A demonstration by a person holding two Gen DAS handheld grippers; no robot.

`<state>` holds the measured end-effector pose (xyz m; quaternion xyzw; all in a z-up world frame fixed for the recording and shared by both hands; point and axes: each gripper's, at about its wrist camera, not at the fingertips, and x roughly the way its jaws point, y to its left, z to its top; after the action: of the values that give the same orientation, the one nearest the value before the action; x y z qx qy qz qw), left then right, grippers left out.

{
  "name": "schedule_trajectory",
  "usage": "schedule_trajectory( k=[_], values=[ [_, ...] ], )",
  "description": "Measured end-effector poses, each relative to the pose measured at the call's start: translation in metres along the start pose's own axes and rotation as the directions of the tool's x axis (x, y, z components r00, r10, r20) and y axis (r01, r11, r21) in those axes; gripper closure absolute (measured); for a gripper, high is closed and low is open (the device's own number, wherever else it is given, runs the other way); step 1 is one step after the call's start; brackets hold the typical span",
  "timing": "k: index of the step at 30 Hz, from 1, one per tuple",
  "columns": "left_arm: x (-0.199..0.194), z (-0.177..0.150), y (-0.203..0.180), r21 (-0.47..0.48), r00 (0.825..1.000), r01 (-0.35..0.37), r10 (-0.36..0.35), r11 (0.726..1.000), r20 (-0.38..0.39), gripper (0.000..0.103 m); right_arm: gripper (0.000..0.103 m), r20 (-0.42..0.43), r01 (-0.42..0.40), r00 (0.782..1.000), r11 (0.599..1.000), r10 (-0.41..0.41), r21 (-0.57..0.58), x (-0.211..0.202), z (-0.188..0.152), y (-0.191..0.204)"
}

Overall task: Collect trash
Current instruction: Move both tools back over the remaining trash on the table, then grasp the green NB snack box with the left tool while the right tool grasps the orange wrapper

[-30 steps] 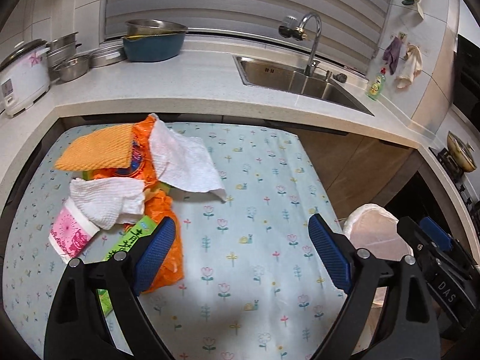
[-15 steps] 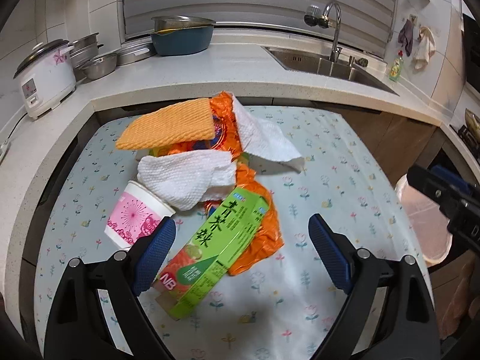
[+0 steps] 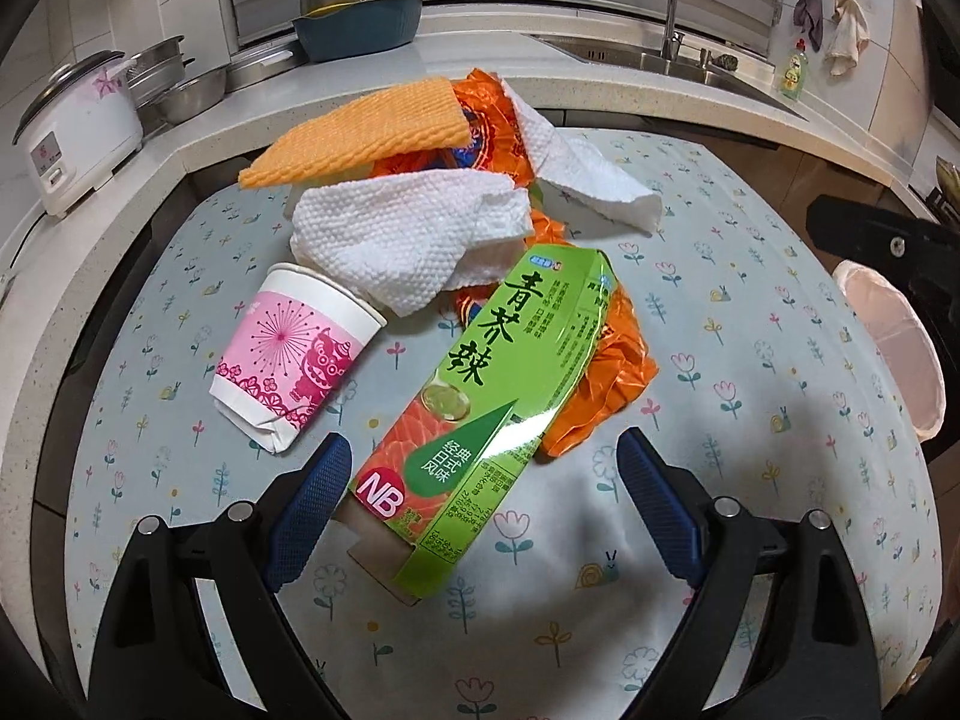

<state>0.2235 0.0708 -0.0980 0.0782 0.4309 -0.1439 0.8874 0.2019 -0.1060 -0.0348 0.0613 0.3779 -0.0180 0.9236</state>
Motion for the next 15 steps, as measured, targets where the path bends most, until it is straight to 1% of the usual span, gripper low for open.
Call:
schedule_trajectory(
  k=[2, 4, 5, 7, 9, 12, 14, 15],
  values=[
    [0.007, -0.002, 0.000, 0.004, 1.000, -0.007, 0.007, 1.000, -0.009, 0.018, 0.038, -0.008, -0.003, 1.000, 1.000, 0.003, -0.005, 0.004, -0.002, 0.004],
    [0.014, -0.003, 0.002, -0.001, 1.000, -0.007, 0.007, 1.000, -0.024, 0.022, 0.038, -0.019, -0.005, 1.000, 1.000, 0.005, -0.011, 0.008, -0.003, 0.007],
    [0.017, -0.003, 0.003, -0.004, 0.999, -0.001, 0.000, 1.000, -0.032, 0.027, 0.038, -0.026, -0.006, 1.000, 1.000, 0.006, -0.013, 0.011, -0.004, 0.009],
    [0.020, -0.002, 0.004, -0.005, 1.000, -0.012, 0.012, 1.000, -0.028, 0.029, 0.038, -0.040, -0.010, 0.999, 1.000, 0.009, -0.018, 0.017, -0.006, 0.012],
    [0.021, 0.000, 0.004, 0.006, 0.999, -0.007, 0.008, 1.000, -0.032, 0.039, 0.038, -0.053, -0.015, 0.998, 1.000, 0.013, -0.023, 0.023, -0.008, 0.015],
    [0.021, 0.002, 0.008, -0.005, 0.999, 0.021, -0.021, 1.000, -0.044, 0.058, 0.038, -0.073, -0.023, 0.997, 0.999, 0.020, -0.029, 0.032, -0.011, 0.020],
    [0.017, 0.004, 0.010, -0.016, 0.999, 0.030, -0.031, 0.999, -0.035, 0.065, 0.038, -0.086, -0.029, 0.996, 0.999, 0.026, -0.031, 0.039, -0.013, 0.023],
    [0.014, 0.005, 0.011, -0.016, 0.999, 0.033, -0.034, 0.999, -0.029, 0.072, 0.038, -0.091, -0.032, 0.995, 0.999, 0.029, -0.032, 0.042, -0.015, 0.025]
  ],
)
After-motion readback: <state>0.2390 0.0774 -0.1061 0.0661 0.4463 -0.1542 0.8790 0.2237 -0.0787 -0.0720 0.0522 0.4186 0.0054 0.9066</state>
